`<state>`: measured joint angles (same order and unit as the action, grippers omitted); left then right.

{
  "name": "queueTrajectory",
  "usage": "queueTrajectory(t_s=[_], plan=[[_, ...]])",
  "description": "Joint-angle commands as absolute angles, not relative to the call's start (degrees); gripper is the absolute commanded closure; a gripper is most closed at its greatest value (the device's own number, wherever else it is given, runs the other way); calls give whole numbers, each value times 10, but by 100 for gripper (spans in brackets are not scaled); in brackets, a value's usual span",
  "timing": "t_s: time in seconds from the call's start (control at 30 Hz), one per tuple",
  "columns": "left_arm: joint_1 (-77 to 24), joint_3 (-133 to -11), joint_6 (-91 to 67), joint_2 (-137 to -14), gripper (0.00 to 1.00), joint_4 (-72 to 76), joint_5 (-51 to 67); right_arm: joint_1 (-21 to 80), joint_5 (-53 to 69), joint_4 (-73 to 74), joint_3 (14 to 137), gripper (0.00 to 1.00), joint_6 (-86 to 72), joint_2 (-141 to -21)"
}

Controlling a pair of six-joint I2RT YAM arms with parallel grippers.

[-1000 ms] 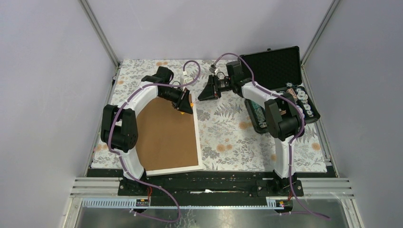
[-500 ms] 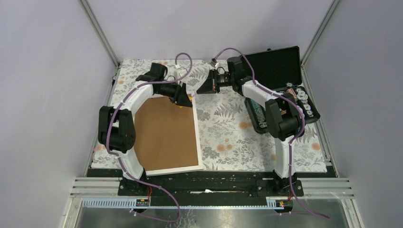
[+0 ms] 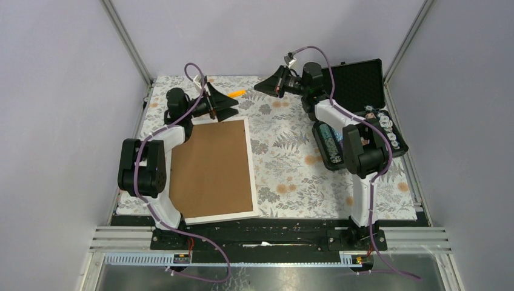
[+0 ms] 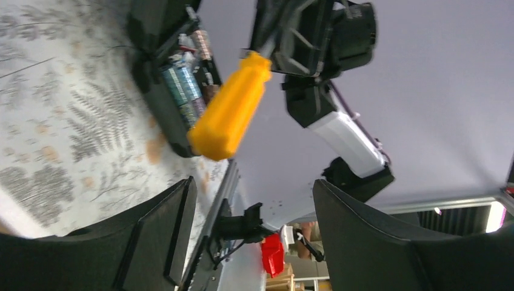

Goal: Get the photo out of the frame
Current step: Adjust the screwdriver.

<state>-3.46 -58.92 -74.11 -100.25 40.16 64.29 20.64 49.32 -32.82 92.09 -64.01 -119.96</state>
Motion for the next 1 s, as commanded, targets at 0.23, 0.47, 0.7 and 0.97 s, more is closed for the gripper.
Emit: queueTrajectory(t_s=[0.23, 0.47, 0.7, 0.97], plan=[[-64, -629, -876, -1019, 24, 580, 629, 229, 498, -456, 872, 100, -715, -1146], [-55, -618, -869, -1026, 29, 558, 626, 233, 495, -462, 864, 100, -711, -1128], [-34, -626, -883, -1029, 34, 584, 611, 236, 492, -454, 851, 100, -708, -1122], [-46, -624, -906, -1026, 48, 616, 603, 252, 488, -451, 866, 100, -701, -1133]])
